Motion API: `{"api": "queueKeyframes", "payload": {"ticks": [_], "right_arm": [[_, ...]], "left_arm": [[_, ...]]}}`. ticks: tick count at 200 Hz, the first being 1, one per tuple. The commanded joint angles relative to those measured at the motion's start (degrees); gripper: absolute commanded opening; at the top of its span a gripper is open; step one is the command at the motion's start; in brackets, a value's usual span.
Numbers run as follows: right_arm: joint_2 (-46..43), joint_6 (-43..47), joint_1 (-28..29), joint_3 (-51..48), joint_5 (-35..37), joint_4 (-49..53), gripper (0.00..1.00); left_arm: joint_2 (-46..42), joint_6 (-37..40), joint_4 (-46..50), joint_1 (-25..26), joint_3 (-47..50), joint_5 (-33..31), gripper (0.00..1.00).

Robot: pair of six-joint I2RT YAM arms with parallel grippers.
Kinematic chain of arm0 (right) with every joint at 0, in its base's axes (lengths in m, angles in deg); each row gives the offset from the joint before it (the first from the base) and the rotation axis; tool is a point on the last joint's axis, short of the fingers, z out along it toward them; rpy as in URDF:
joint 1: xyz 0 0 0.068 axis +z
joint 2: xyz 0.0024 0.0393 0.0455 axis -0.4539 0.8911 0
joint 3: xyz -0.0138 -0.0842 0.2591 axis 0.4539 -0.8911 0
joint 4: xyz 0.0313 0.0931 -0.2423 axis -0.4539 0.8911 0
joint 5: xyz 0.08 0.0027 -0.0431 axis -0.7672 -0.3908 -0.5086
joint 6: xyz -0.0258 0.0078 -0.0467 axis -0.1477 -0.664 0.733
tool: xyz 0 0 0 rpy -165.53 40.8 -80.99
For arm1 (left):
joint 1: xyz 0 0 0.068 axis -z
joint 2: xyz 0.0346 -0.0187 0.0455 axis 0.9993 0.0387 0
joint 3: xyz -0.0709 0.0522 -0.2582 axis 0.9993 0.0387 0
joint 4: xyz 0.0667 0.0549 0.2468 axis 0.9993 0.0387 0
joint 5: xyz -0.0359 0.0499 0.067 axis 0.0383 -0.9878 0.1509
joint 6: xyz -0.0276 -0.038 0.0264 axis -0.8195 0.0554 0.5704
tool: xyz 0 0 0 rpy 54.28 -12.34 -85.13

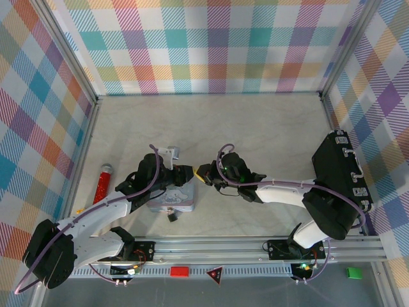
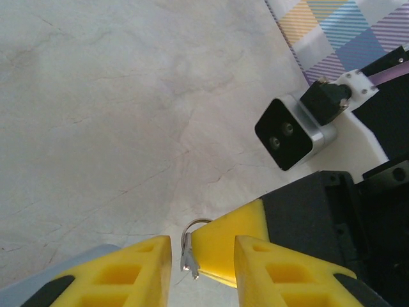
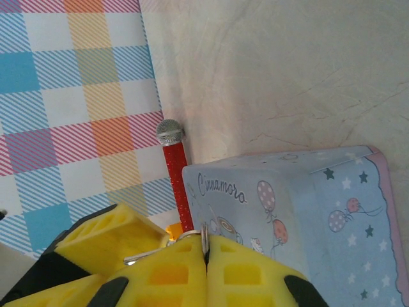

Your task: Unlock the padlock with the key

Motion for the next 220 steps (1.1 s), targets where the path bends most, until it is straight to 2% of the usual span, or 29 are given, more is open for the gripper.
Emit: {"api": "queueKeyframes", "payload": {"ticks": [1, 32, 70, 105, 117, 135, 152, 179, 202, 220], "right_arm": [[-0.21, 0.83, 0.63, 1.86, -0.36, -1.24, 0.00], [0.09, 0.58, 0.83, 1.87, -0.47, -1.59, 0.00], [0.14, 0.68, 0.89, 1.92, -0.55, -1.13, 0.00], [-0.62, 2.30, 0.90, 1.68, -0.35, -0.32, 0.00], [-1.32, 3.43, 0.85, 1.01, 0.43, -0.50, 0.12], [-2.75, 7.11, 0.23, 0.16, 1.19, 0.01, 0.38], [-4.68, 12.00, -1.10, -0.62, 1.94, 2.51, 0.52], [-8.08, 15.84, -3.02, -6.38, 5.99, -2.05, 0.60], [-8.20, 16.01, -4.96, -13.19, 6.13, -19.38, 0.67], [-7.24, 17.29, -5.43, -15.82, 6.32, -28.28, 0.71]], "left_arm": [[0.36, 0.51, -1.38, 0.64, -1.90, 0.36, 0.29], [0.40, 0.85, -0.97, 0.72, -1.91, -0.03, 0.20], [0.99, 0.73, -0.98, 0.72, -2.24, -0.68, 0.00], [0.46, -0.76, -2.30, 0.64, -1.66, -2.09, 0.00], [-0.23, -0.92, -2.21, 0.64, -1.71, -2.24, 0.00], [-1.52, 0.77, 0.69, 0.55, -2.82, -4.18, 0.00], [-2.54, 3.01, 2.41, 0.19, -3.01, -5.76, 0.00], [-2.57, 4.95, 3.98, -0.24, -3.90, -4.70, 0.00], [-2.17, 4.71, 3.54, -0.34, -4.86, -1.82, 0.00], [-1.20, 4.05, 3.32, -0.33, -6.19, 0.19, 0.00]]}}
